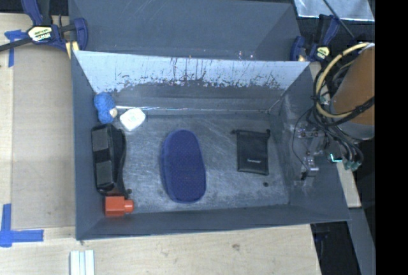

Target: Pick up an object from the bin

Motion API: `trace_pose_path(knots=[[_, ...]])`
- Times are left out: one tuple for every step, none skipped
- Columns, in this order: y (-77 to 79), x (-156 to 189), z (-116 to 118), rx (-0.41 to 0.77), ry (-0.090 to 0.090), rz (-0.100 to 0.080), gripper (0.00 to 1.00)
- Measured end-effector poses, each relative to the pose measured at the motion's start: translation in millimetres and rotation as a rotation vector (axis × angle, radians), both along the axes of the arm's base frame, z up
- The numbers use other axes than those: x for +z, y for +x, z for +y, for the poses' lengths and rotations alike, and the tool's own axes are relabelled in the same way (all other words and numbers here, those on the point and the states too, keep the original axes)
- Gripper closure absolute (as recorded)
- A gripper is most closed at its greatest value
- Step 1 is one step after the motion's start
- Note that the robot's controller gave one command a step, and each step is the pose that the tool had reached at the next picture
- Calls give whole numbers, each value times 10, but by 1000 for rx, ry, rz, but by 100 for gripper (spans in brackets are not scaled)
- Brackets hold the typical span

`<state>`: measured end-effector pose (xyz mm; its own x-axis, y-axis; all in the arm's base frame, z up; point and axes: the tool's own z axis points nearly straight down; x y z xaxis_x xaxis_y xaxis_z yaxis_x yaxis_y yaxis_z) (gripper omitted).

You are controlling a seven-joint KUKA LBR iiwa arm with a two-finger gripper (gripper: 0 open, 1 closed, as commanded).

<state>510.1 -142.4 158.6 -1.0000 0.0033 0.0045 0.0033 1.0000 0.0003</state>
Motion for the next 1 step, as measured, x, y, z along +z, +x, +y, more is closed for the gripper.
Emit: trace_pose_path(knots=[[613,-875,542,370,1,-7,0]])
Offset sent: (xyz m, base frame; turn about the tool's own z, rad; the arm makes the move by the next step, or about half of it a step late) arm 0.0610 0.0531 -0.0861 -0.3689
